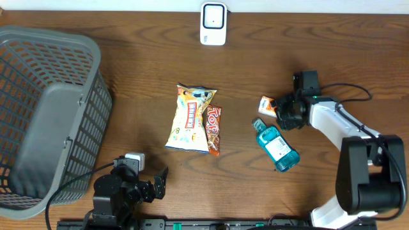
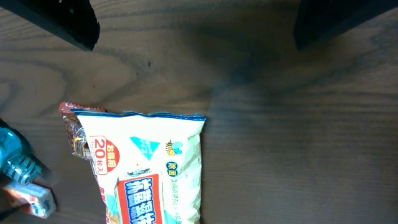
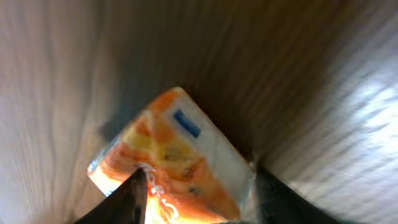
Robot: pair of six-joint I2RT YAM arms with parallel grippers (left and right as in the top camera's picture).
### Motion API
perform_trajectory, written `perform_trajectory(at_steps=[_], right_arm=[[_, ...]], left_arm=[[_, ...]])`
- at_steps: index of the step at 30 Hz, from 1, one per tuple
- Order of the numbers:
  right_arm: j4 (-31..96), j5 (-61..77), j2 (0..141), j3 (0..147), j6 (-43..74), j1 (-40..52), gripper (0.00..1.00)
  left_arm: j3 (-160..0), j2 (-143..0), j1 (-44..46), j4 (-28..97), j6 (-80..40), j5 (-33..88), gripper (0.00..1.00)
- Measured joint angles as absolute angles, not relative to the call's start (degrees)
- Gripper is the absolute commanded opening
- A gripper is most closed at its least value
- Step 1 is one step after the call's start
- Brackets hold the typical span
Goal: Scan the item barcode
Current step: 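Grasp the orange box with the right gripper and lift it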
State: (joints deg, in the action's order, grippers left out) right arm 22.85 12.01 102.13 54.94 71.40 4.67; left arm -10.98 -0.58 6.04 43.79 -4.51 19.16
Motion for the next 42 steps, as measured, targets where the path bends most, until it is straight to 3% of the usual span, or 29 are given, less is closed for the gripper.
perform_trajectory(at_steps=[1, 2, 8, 12, 15, 20, 25, 42], right_arm=[[22.72, 13.06, 103.04, 55.55, 71.57, 4.82, 0.09], [22.46, 13.56, 103.77, 56.01, 71.4, 5.1, 0.01], [21.67, 16.49, 105.86, 57.69, 64.97, 5.23, 0.01], [20.16, 21.89, 105.69, 56.97, 54.54, 4.21, 0.01], [17.17, 31.31, 105.23, 54.87, 41.95, 3.16, 0.01], [17.17, 58.52, 98.67, 53.78, 15.4, 0.43, 0.01], [19.57, 77.78, 90.3, 53.82, -0.84, -0.95, 0.01], [45.54, 87.0, 76.6, 53.8, -31.57, 4.69, 0.01]], left_arm=[[-10.98, -0.58, 6.04, 43.79, -4.51, 19.16, 1.0], [-10.98, -0.58, 6.04, 43.79, -4.51, 19.16, 1.0], [-10.98, -0.58, 6.04, 43.79, -4.51, 19.16, 1.0], [-10.98, -0.58, 6.04, 43.79, -4.51, 19.16, 1.0], [-10.98, -0.58, 6.04, 43.79, -4.51, 19.16, 1.0], [-10.98, -0.58, 6.04, 43.79, -4.51, 19.16, 1.0], [-10.98, -0.58, 6.04, 43.79, -4.51, 19.16, 1.0], [-10.98, -0.58, 6.04, 43.79, -4.51, 19.16, 1.0]])
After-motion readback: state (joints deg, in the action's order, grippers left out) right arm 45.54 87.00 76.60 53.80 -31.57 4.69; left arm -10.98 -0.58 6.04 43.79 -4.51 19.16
